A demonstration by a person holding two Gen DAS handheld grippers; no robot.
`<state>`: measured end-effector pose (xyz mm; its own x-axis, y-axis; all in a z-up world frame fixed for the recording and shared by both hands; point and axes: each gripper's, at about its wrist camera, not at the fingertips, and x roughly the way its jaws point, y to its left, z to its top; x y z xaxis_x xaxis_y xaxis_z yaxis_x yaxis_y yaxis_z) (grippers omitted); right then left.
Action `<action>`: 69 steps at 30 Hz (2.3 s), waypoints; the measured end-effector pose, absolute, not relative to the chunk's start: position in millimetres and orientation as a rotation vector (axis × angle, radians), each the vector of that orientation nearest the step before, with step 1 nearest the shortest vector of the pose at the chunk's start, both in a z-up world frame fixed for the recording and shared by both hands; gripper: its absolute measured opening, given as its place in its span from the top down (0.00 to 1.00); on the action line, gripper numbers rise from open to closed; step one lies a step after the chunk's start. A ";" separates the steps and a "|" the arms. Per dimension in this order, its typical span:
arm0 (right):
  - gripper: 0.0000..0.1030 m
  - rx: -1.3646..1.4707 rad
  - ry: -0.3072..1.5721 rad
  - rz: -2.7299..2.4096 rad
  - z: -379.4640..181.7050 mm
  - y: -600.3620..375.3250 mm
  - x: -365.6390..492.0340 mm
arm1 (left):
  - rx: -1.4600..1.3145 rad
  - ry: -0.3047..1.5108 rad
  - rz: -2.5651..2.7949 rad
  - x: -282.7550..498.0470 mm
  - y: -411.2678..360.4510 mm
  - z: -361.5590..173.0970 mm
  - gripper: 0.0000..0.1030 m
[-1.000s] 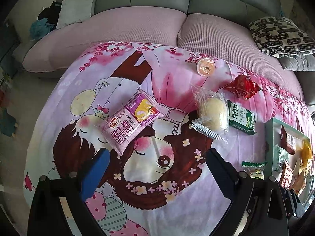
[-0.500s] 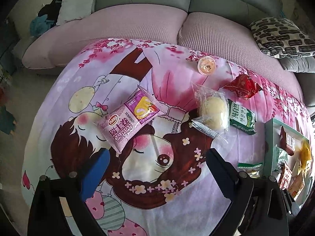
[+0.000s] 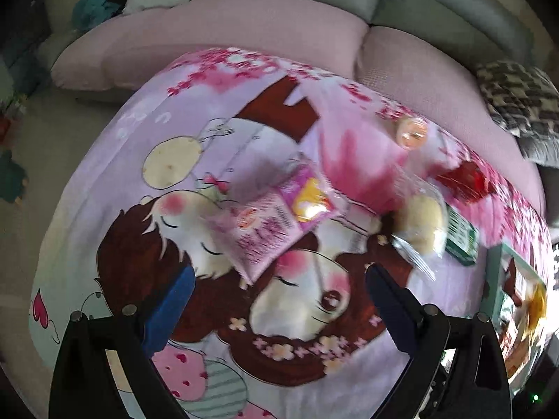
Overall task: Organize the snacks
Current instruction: 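Grasp the pink swiss roll packet with the left tool while the right tool grasps the green biscuit pack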
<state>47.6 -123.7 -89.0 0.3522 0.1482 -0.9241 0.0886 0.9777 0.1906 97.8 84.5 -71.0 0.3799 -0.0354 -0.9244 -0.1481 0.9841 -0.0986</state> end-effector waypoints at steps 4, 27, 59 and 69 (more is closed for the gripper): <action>0.40 0.217 1.217 0.032 -91.2 -123.4 49.9 | -0.247 1.189 0.054 110.2 96.0 -81.4 0.05; 0.41 0.237 1.228 0.037 -92.3 -122.9 50.9 | -0.174 1.203 -0.060 145.1 82.3 -113.1 0.05; 0.48 0.309 1.039 0.019 -30.6 -145.2 24.2 | -0.135 1.100 -0.126 108.1 37.5 -37.8 0.62; 0.48 0.422 0.999 -0.073 -20.4 -195.7 11.6 | -0.088 1.086 -0.299 90.4 -26.4 -21.4 0.62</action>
<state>11.6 -195.7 -20.4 0.5460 0.1311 -0.8275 0.2507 0.9168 0.3107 90.4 -26.4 -21.4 0.4300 -0.2821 -0.8576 0.1964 0.9564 -0.2161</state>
